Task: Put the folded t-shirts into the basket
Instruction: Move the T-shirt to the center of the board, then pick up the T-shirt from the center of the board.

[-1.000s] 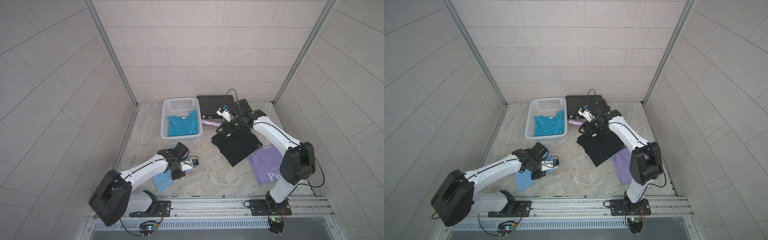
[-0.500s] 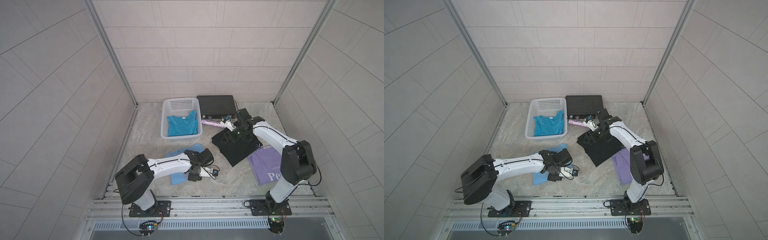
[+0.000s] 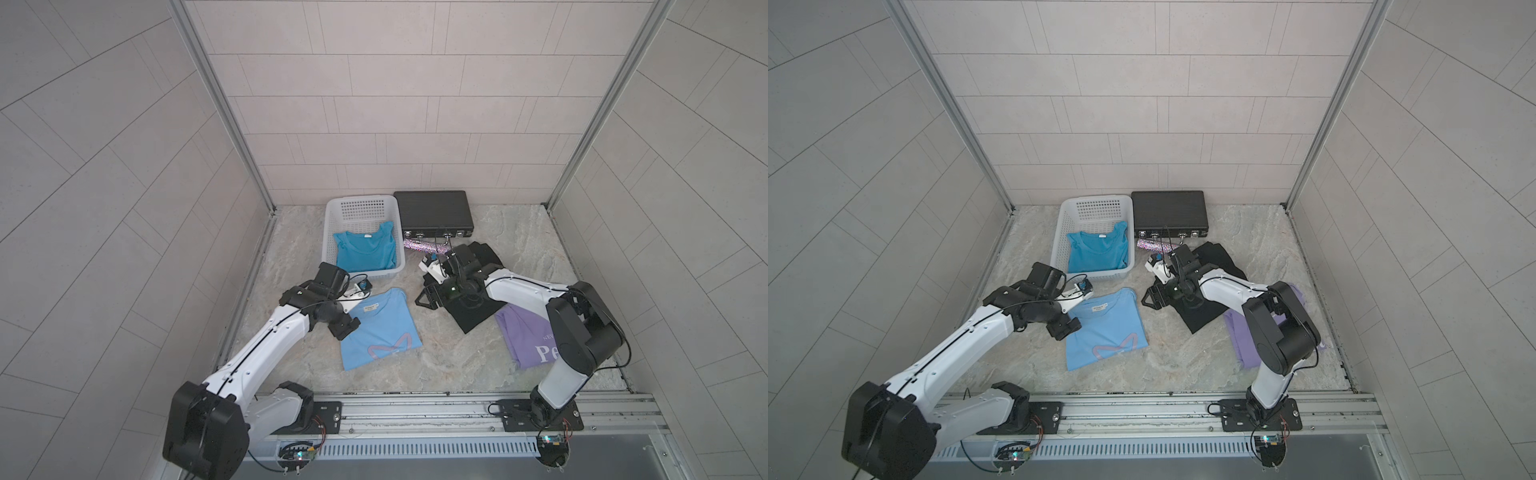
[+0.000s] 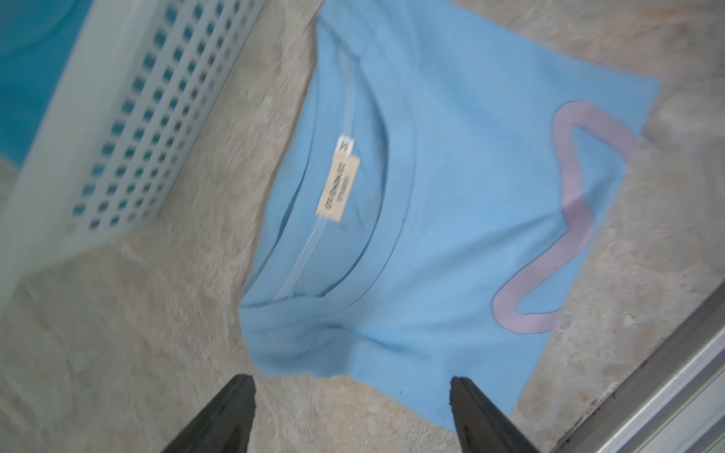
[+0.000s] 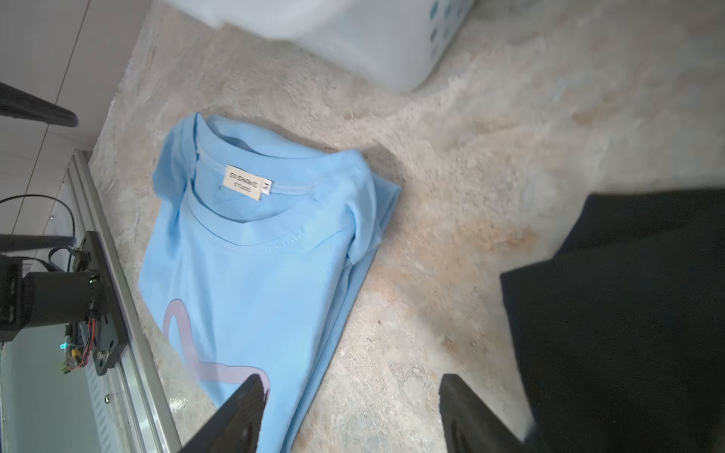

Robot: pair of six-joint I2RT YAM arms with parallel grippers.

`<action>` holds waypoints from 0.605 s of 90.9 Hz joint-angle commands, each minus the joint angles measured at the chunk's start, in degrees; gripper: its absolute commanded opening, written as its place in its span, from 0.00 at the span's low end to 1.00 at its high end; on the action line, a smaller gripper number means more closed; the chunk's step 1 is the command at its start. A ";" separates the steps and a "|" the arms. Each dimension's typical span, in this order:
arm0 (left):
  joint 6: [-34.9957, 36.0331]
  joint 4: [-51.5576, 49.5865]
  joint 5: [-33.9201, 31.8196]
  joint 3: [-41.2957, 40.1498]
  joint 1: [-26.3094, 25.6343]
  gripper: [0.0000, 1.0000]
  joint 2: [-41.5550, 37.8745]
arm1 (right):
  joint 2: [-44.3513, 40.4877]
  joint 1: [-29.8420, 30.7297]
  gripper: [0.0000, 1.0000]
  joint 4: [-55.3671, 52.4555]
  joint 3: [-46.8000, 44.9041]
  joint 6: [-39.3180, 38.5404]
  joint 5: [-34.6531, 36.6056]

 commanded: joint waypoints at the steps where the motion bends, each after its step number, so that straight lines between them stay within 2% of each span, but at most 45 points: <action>1: -4.03 0.47 5.78 -2.40 8.16 0.83 0.66 | 0.29 3.12 0.74 14.02 -0.58 7.42 4.20; 7: -4.61 1.05 7.23 -2.34 12.26 0.84 3.46 | 2.24 4.54 0.73 14.35 0.48 7.36 5.08; 13: -4.90 0.53 7.50 -0.85 14.02 0.85 6.67 | 4.35 5.34 0.73 13.29 1.92 7.79 5.68; 39: 0.42 3.38 5.23 0.35 14.22 0.89 13.85 | 9.75 6.81 0.70 12.25 4.75 10.97 7.05; 55: 3.70 4.46 7.74 2.11 14.21 0.89 18.83 | 11.28 7.89 0.69 12.24 5.75 11.74 7.73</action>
